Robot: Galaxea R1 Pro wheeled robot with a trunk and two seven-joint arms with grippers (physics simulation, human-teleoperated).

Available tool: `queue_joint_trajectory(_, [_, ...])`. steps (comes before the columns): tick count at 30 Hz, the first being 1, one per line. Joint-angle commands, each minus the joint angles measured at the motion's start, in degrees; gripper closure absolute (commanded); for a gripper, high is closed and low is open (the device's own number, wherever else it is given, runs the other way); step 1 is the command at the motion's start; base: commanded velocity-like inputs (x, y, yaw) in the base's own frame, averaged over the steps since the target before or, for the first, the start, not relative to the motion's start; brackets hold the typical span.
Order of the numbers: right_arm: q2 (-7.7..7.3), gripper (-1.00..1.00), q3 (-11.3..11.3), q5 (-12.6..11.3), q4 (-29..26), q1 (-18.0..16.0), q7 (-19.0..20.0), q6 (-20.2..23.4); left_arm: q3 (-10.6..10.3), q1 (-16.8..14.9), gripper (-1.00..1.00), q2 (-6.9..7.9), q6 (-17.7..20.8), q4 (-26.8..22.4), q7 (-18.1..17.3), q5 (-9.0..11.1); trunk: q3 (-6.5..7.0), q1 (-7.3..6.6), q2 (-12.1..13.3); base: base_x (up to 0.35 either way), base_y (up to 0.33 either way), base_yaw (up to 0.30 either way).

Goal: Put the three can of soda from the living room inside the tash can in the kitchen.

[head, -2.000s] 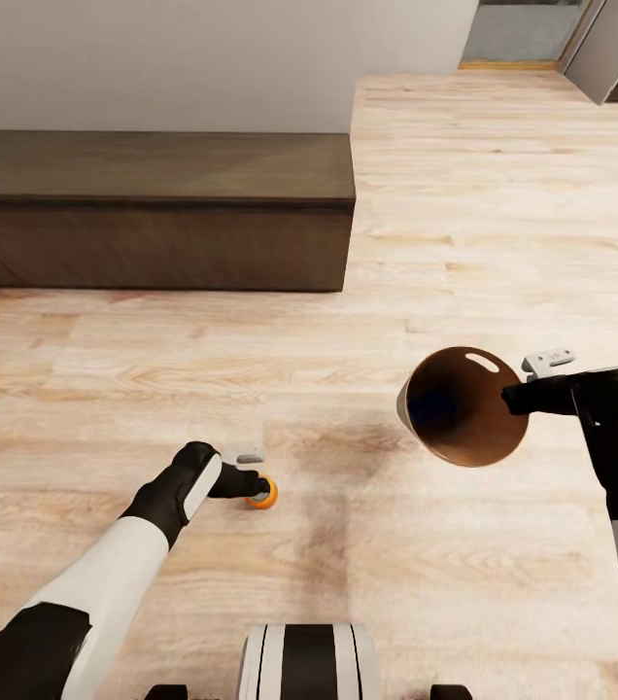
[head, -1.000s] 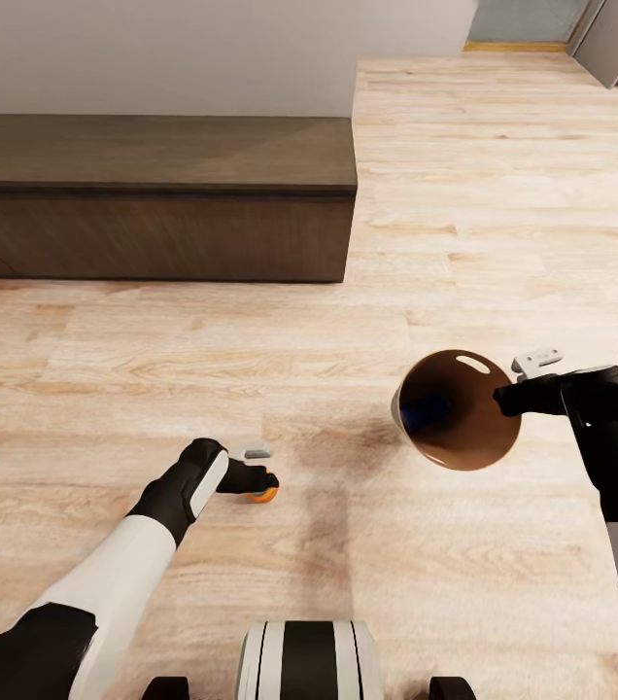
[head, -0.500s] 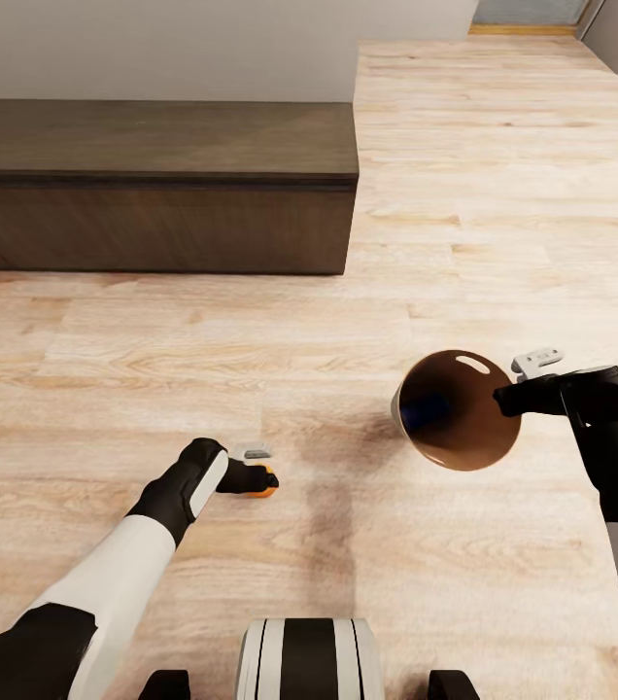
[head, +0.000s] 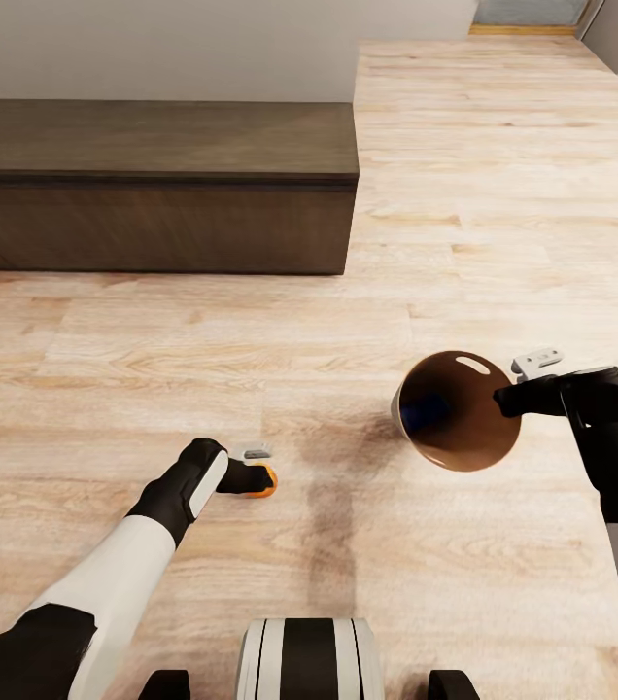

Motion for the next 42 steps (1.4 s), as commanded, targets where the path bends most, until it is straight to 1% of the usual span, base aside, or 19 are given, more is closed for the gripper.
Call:
queue_joint_trajectory(1, [0.01,1.00,0.0,-0.8,0.0,0.0,0.3,0.2,0.0,0.0,1.00,0.01,0.0,0.0,0.0,-0.4,0.00,0.00,0.0,0.000,0.000,0.000])
queue_joint_trajectory(9, [0.01,1.00,0.2,-0.8,-0.4,0.1,0.3,0.2,0.0,0.0,1.00,-0.05,0.0,0.0,-0.1,-0.3,0.00,0.00,0.0,0.000,0.000,0.000])
queue_joint_trajectory(36, [0.01,1.00,0.3,-0.8,-0.6,0.1,0.3,0.2,0.0,0.0,1.00,-0.16,0.2,-0.2,-0.1,-0.3,5.98,-0.70,0.4,0.000,0.000,0.000])
queue_joint_trajectory(39, [0.01,1.00,0.3,-0.9,-0.6,0.1,0.3,0.2,0.0,0.0,1.00,-0.11,1.0,-1.8,-0.1,-0.3,6.65,-0.78,0.4,0.000,0.000,0.000])
queue_joint_trajectory(42, [0.01,1.00,0.3,-1.1,-0.6,0.1,0.3,0.2,0.0,0.0,1.00,-0.07,2.8,-4.0,-0.1,-0.3,7.31,-0.85,0.4,0.000,0.000,0.000])
